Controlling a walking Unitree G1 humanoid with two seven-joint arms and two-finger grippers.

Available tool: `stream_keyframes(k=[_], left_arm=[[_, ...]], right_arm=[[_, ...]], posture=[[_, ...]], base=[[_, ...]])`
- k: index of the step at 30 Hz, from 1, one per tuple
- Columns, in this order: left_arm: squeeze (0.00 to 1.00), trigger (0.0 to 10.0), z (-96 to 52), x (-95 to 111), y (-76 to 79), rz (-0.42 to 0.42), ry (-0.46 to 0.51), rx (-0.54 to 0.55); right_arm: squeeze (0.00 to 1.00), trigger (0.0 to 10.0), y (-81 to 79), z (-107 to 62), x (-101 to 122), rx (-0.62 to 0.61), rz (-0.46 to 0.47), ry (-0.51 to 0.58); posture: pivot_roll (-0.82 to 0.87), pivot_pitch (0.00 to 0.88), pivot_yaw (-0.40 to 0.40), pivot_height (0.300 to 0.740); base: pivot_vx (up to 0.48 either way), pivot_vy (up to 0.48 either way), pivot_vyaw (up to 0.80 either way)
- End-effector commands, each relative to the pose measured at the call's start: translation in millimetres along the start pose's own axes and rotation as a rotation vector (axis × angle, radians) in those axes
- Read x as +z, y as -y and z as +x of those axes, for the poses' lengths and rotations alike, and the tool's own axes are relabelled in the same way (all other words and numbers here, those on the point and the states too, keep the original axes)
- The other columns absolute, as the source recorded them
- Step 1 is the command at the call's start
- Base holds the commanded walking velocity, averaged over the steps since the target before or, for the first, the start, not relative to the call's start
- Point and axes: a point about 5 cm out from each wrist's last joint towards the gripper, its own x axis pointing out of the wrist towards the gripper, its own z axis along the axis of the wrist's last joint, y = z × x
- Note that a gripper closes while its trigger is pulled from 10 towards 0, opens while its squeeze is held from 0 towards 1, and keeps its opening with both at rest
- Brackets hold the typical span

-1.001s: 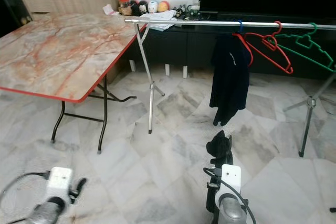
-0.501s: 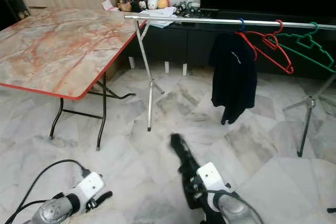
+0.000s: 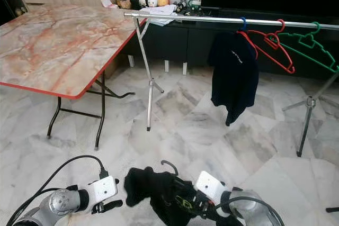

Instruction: Hang hanger

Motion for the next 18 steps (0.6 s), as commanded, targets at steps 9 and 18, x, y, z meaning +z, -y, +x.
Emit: stream_keyframes(k=[9,18], left_arm=[[1.00,10.0,10.0,30.3,-15.0,0.006,0.112,-0.022],[0.00,10.0,7.2,16.8,-11.4,0.080,0.002,-0.072]], right_arm=[[0.00,10.0,-10.1,13.0,23.9,0.098,-0.089,0.083],[0.00,10.0,-4.2,4.0,27.3,0.085,-0.113,0.088]], posture=[[0.06,0.111,0.052,0.740],[0.05,0.115,0.056,0.740]], base=[[0.000,0.000,0.00],[0.000,0.000,0.00]])
